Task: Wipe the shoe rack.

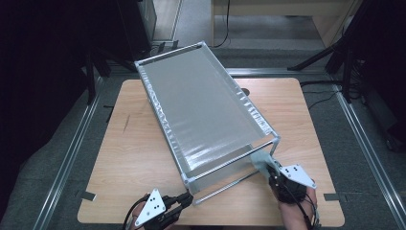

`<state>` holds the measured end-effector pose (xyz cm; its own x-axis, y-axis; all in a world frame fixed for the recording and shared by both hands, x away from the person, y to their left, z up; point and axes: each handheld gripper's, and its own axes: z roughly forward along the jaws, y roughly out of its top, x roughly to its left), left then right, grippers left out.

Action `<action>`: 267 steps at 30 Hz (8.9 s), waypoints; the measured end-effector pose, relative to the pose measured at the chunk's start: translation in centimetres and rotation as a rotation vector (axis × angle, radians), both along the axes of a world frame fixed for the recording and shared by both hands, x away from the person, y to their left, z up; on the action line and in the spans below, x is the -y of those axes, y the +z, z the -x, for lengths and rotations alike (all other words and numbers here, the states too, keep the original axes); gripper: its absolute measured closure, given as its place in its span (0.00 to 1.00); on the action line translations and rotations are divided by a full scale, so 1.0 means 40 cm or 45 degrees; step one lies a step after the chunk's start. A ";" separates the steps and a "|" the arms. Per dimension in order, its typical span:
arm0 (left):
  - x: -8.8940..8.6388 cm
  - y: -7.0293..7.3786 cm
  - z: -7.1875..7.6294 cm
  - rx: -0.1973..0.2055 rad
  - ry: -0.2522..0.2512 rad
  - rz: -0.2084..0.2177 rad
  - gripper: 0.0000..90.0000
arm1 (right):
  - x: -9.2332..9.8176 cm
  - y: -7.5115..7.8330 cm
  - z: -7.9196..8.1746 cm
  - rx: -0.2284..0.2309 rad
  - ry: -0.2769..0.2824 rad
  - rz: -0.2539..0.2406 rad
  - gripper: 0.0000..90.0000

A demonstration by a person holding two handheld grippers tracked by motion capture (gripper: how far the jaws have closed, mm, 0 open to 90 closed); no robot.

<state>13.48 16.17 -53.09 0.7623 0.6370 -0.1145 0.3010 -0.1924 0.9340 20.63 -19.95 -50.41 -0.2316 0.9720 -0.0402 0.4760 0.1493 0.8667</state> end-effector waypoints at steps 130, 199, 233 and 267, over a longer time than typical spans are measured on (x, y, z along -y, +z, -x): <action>0.009 0.037 0.009 0.092 0.048 -0.008 0.90 | -0.382 -0.127 0.076 -0.123 0.714 0.179 0.93; 0.024 0.034 -0.008 0.098 0.049 0.007 0.90 | -0.025 -0.023 0.046 -0.076 0.532 0.181 0.45; 0.030 0.047 -0.006 0.091 0.041 -0.008 0.91 | -0.240 -0.110 0.057 -0.140 0.536 0.237 0.96; 0.030 0.044 -0.004 0.096 0.035 0.000 0.91 | -0.122 -0.102 -0.058 -0.118 0.280 0.151 0.95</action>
